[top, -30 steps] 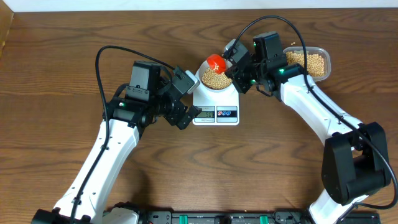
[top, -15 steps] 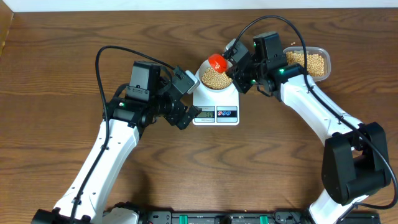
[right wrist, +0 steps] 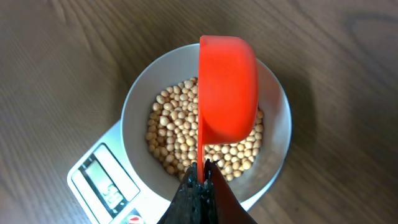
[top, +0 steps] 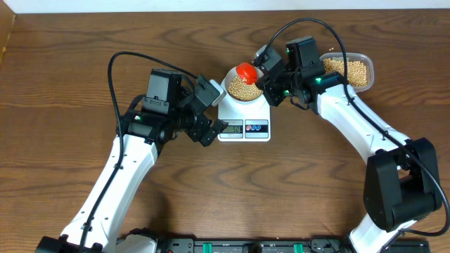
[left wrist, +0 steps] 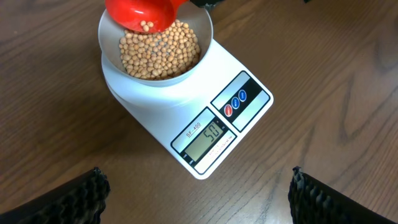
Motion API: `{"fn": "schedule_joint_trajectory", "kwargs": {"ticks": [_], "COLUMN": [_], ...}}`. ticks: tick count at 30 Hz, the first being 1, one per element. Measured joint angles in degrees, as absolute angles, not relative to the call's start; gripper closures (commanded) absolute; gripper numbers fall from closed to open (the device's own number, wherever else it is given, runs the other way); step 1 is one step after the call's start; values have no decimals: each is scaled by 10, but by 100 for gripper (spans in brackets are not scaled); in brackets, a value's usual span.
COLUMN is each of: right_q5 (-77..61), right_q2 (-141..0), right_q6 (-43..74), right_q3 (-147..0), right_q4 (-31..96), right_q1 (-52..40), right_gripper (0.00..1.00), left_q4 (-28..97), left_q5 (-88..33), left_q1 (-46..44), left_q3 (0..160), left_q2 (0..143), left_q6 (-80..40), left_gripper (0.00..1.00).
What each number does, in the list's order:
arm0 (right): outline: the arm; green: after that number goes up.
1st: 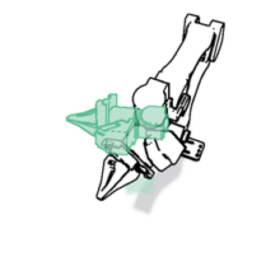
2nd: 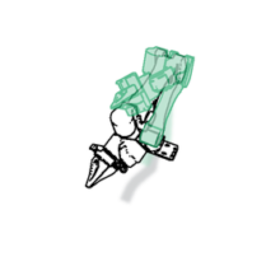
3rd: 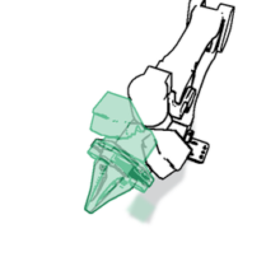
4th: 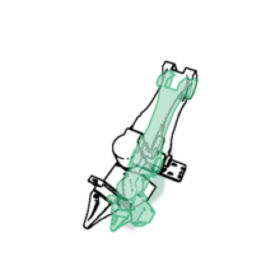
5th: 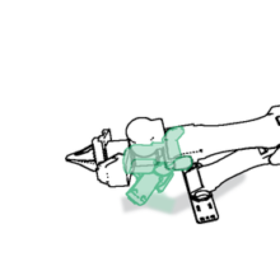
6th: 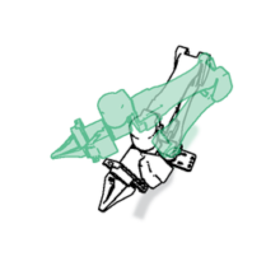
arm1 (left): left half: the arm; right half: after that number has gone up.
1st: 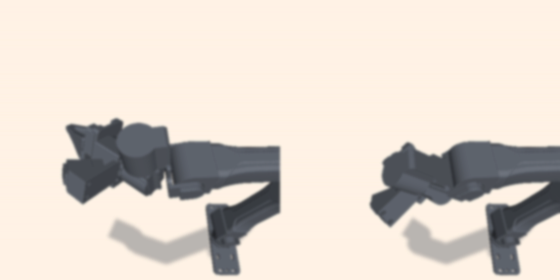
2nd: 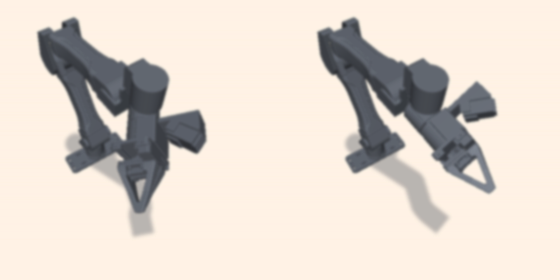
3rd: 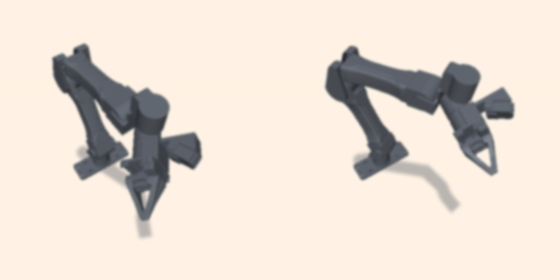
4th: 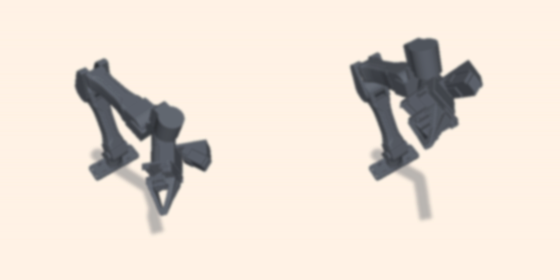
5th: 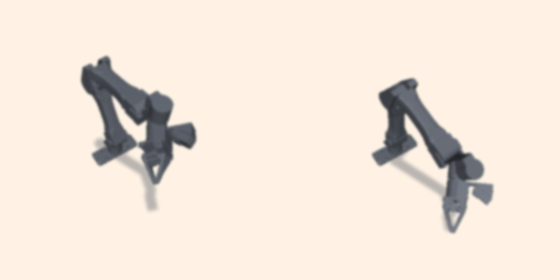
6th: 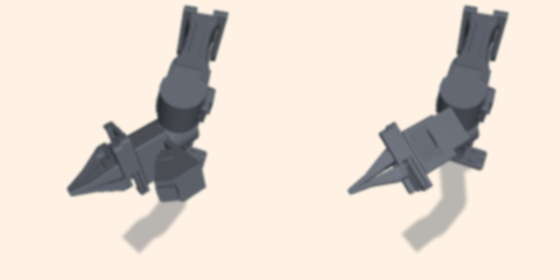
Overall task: Scoop item into bowl and weigh 50g on scale
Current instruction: 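Carry the red scoop right over the soybean tub with the right gripper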
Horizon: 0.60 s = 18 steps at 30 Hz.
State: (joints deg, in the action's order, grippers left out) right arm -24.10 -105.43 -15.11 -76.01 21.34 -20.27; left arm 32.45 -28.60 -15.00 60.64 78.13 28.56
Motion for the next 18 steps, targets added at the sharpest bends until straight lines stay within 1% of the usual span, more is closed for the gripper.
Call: {"fn": "schedule_joint_trajectory", "kwargs": {"ticks": [9,13,18], "right_q5": [-267,-313,-383], "right_q2": [-1054,-1054,-1054], "right_q6": [-39,11,63], "right_q3": [-760,-760,-760], "right_q4": [192,165,151], "right_q1": [-201,-186,-144], "right_gripper": [99,99,99], "left_q4": [324,324,324], "left_q5": [-286,-286,-286], "left_q1": [-150,-150,-150], "left_q3": [606,606,606], "left_q2": [781,781,781], "left_q6": [286,286,286], "left_gripper": [5,5,5]}}
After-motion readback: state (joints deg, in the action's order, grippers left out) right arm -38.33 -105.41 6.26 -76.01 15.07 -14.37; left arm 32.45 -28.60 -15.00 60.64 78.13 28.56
